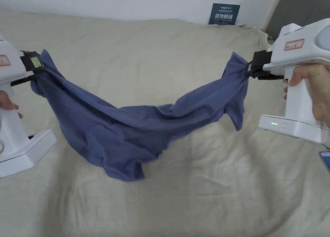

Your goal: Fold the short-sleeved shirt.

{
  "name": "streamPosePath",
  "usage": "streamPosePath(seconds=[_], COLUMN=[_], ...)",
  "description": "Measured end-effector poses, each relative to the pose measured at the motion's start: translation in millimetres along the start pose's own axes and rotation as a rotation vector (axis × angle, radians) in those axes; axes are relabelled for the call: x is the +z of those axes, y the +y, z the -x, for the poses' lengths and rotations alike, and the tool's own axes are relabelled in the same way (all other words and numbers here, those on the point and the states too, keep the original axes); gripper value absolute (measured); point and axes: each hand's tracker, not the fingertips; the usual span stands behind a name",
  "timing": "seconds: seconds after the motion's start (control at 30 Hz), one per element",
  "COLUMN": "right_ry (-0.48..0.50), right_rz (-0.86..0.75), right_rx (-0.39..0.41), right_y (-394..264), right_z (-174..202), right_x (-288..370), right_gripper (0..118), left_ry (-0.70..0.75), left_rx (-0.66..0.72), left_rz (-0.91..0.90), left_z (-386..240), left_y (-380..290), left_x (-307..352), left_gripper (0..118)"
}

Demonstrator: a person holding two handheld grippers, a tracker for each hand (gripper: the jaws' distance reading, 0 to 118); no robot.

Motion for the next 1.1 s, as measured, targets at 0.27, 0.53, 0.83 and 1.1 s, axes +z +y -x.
streamPosePath(seconds=[0.27, 0.53, 0.83, 1.1], right_ry=[-0.02, 0.01, -0.1, -0.161], right_rz=[-0.165, -0.274, -0.339, -0.373], right_rx=[-0.02, -0.004, -0.002, 0.005], right_y=[29, 72, 151, 204], right_z=[-37, -19, 31, 61], right_x=[105, 173, 153, 74], right_gripper=[1, 1, 1, 1], left_ry=[-0.005, -0.047, 0.112, 0.237], left_rx=[-0.046, -0.105, -0.228, -0.259], left_rz=[-0.154, -0.266, -0.299, -0.364], left_z=[6, -21, -87, -105], left_y=[61, 142, 233, 272], left_x=[62, 91, 47, -27], left_gripper=[0, 0, 0, 0])
